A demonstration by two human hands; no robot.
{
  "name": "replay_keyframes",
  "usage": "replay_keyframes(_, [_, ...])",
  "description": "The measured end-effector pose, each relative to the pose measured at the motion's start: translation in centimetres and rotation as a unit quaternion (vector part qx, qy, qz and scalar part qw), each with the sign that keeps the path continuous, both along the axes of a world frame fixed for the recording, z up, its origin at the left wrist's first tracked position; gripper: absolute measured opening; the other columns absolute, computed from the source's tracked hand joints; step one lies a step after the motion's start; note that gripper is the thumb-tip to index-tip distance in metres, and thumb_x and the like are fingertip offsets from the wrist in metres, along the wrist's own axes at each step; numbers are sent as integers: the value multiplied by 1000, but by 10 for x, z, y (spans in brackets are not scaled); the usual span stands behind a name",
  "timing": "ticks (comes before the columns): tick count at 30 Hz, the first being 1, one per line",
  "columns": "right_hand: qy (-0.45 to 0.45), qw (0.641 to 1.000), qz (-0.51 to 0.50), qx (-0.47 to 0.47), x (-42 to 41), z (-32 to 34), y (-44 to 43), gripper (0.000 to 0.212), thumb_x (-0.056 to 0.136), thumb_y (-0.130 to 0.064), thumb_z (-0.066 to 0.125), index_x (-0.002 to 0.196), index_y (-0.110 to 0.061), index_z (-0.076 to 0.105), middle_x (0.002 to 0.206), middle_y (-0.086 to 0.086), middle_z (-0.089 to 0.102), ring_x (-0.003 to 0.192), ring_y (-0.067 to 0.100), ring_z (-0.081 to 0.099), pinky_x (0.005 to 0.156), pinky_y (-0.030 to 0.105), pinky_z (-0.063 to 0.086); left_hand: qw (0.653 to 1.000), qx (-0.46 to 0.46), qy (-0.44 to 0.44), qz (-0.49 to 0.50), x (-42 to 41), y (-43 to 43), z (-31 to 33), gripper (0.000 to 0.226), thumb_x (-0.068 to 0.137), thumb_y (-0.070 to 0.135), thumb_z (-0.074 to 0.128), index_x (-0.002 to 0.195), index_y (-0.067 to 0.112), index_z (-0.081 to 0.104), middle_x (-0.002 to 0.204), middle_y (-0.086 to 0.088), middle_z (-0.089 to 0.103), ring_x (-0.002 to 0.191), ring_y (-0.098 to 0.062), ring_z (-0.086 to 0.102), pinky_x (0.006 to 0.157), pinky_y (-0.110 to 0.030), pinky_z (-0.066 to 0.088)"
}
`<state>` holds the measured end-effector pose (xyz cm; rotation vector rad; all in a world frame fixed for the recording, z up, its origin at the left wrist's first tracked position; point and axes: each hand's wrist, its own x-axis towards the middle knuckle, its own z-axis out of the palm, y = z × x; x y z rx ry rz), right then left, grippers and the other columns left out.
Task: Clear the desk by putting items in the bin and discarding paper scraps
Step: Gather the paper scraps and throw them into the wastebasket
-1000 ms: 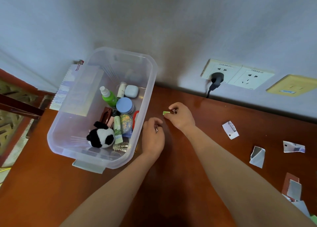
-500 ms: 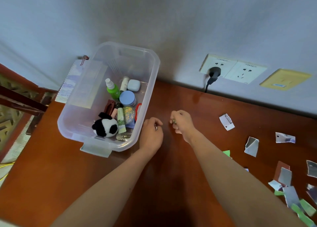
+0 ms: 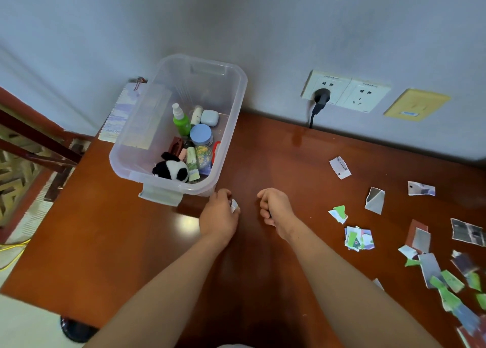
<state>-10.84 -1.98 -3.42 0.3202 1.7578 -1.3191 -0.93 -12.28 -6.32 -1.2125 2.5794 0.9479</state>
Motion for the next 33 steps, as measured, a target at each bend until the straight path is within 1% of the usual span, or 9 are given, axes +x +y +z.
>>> replay_keyframes(11, [1, 1000, 10, 17, 11, -2, 10, 20, 83, -3, 37, 86, -12, 55, 56, -3, 36, 43, 11, 28, 40, 21, 15, 999, -50, -11, -11, 0, 1, -5, 23, 90, 34, 61, 110, 26, 53, 113, -2, 54, 99, -26, 60, 76, -38, 52])
replay_keyframes(15, [-2, 1000, 9, 15, 12, -2, 11, 18, 84, -4, 38, 86, -12, 54, 56, -3, 36, 44, 11, 28, 40, 21, 15, 999, -41, -22, -26, -6, -2, -4, 15, 89, 31, 61, 102, 26, 55, 111, 0, 53, 98, -24, 59, 75, -37, 50])
replay_keyframes(19, [-2, 1000, -8, 15, 11, -1, 10, 21, 83, -2, 37, 82, -13, 55, 55, -3, 37, 42, 11, 29, 39, 18, 14, 999, -24, -24, -34, -11, -2, -2, 13, 89, 37, 60, 92, 26, 53, 104, 0, 53, 92, -24, 59, 72, -34, 47])
replay_keyframes(21, [1, 1000, -22, 17, 9, 0, 12, 26, 81, 0, 32, 81, -13, 55, 54, -2, 37, 41, 12, 30, 40, 16, 14, 999, 29, -7, -18, -16, 3, -2, 15, 88, 37, 59, 87, 25, 50, 96, 1, 57, 86, -24, 59, 72, -33, 46])
replay_keyframes(23, [7, 999, -42, 17, 7, 2, 20, 29, 79, 2, 29, 78, -13, 53, 53, 0, 39, 40, 13, 33, 39, 15, 17, 987, 152, 47, 27, -24, 12, 2, 15, 84, 30, 62, 80, 23, 49, 81, 1, 62, 78, -24, 62, 70, -36, 49])
replay_keyframes(25, [8, 997, -75, 7, 4, 4, 32, 29, 78, 4, 27, 76, -12, 52, 55, 2, 43, 41, 15, 36, 37, 16, 20, 949, 284, 103, 87, -36, 25, 8, 16, 83, 17, 62, 77, 20, 48, 74, -3, 64, 69, -22, 64, 67, -39, 54])
replay_keyframes(27, [12, 994, -107, -3, 0, 6, 46, 30, 78, 5, 28, 78, -10, 54, 59, 5, 48, 44, 16, 40, 37, 18, 24, 913, 368, 133, 118, -49, 38, 17, 21, 87, 5, 61, 78, 17, 47, 78, -7, 64, 65, -17, 64, 61, -32, 53])
replay_keyframes(30, [32, 989, -141, 5, -7, 9, 71, 23, 82, 1, 38, 82, -9, 59, 63, 3, 53, 48, 14, 43, 41, 21, 29, 865, 458, 139, 146, -70, 58, 30, 24, 90, -4, 53, 79, 16, 46, 80, -6, 65, 66, -18, 64, 60, -28, 51])
replay_keyframes(33, [39, 984, -171, 13, -14, 11, 98, 12, 86, -10, 51, 75, -13, 57, 61, 1, 46, 48, 12, 37, 43, 22, 27, 830, 516, 124, 172, -86, 75, 38, 29, 87, -13, 38, 78, 14, 44, 74, -6, 59, 62, -21, 59, 52, -26, 46])
